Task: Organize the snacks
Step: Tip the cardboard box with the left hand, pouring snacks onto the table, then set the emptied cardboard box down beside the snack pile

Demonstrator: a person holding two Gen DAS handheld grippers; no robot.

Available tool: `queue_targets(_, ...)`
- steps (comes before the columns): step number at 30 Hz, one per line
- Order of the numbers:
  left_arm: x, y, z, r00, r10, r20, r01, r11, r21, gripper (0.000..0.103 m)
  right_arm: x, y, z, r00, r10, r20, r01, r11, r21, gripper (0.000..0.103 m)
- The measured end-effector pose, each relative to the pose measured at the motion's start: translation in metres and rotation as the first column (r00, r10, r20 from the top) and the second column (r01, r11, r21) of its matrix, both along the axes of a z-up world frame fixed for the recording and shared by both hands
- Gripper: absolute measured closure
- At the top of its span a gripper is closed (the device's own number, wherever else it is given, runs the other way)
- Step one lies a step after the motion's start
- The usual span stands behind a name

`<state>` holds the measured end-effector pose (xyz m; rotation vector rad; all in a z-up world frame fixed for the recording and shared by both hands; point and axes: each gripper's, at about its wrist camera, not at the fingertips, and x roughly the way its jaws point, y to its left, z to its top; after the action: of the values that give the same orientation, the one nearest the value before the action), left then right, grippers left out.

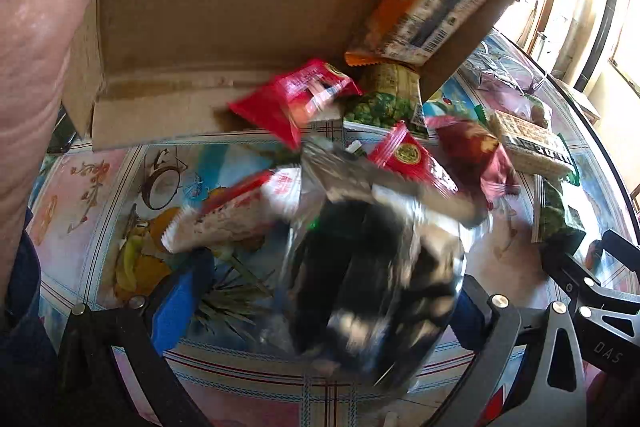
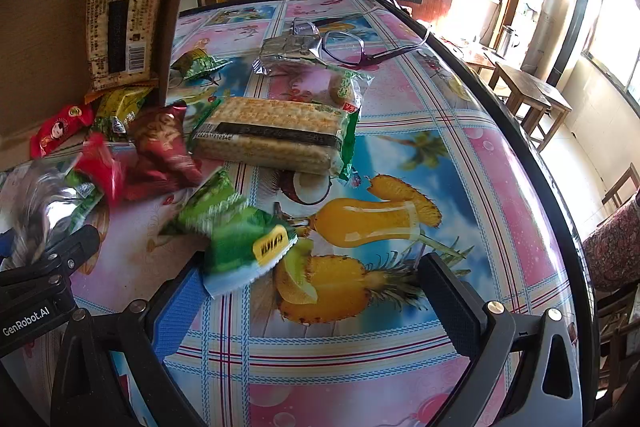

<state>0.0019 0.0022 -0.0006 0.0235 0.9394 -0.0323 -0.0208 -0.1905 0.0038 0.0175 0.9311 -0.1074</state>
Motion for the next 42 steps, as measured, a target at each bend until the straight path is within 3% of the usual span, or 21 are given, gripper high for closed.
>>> queue_targets(42, 0.0008, -0.0044, -0.0014, 1.000, 0.000, -0.001, 0.000, 1.000, -0.001, 0.000, 0.0000, -0.0026, 0.0018, 1.000, -0.001, -0.001, 0.001, 1.000, -0.001, 0.001)
